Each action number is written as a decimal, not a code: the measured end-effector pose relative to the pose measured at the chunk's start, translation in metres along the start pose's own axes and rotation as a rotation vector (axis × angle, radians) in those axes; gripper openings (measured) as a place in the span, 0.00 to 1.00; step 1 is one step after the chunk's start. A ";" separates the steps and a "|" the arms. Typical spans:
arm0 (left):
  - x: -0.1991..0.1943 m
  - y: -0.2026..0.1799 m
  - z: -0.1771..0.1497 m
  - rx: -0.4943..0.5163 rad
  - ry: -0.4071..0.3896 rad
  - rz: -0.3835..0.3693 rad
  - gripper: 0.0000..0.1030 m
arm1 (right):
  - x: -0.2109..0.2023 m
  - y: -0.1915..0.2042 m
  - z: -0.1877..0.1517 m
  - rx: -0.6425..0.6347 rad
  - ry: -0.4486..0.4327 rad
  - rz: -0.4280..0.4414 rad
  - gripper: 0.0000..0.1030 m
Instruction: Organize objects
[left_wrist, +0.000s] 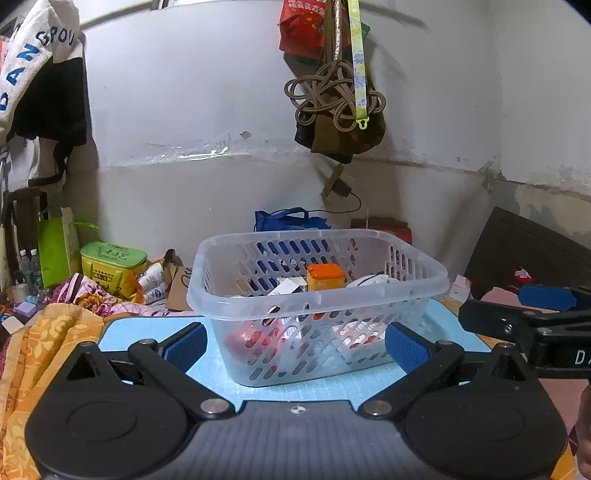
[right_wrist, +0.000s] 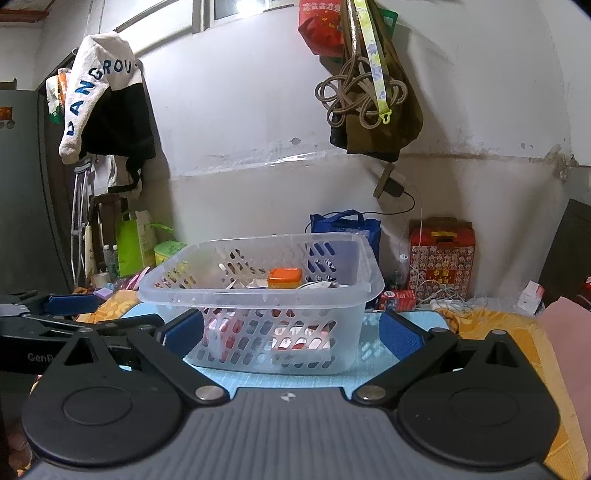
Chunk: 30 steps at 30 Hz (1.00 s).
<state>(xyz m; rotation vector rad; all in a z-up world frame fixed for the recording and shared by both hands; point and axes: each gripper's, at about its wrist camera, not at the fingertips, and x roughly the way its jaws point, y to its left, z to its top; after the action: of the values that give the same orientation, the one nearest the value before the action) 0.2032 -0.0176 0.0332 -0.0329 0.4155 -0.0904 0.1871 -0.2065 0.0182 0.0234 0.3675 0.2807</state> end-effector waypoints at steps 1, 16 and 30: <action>0.000 0.000 0.000 -0.001 0.000 -0.002 1.00 | 0.000 0.001 0.000 -0.004 0.001 -0.003 1.00; 0.000 0.002 -0.002 0.001 0.009 -0.016 1.00 | -0.001 0.003 -0.003 -0.018 0.008 -0.014 1.00; -0.001 0.008 -0.001 -0.017 0.004 -0.010 1.00 | 0.000 0.001 -0.003 -0.018 0.011 -0.027 1.00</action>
<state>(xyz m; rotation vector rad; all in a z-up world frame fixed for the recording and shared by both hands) 0.2025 -0.0094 0.0327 -0.0515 0.4204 -0.0965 0.1861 -0.2060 0.0158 -0.0009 0.3754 0.2571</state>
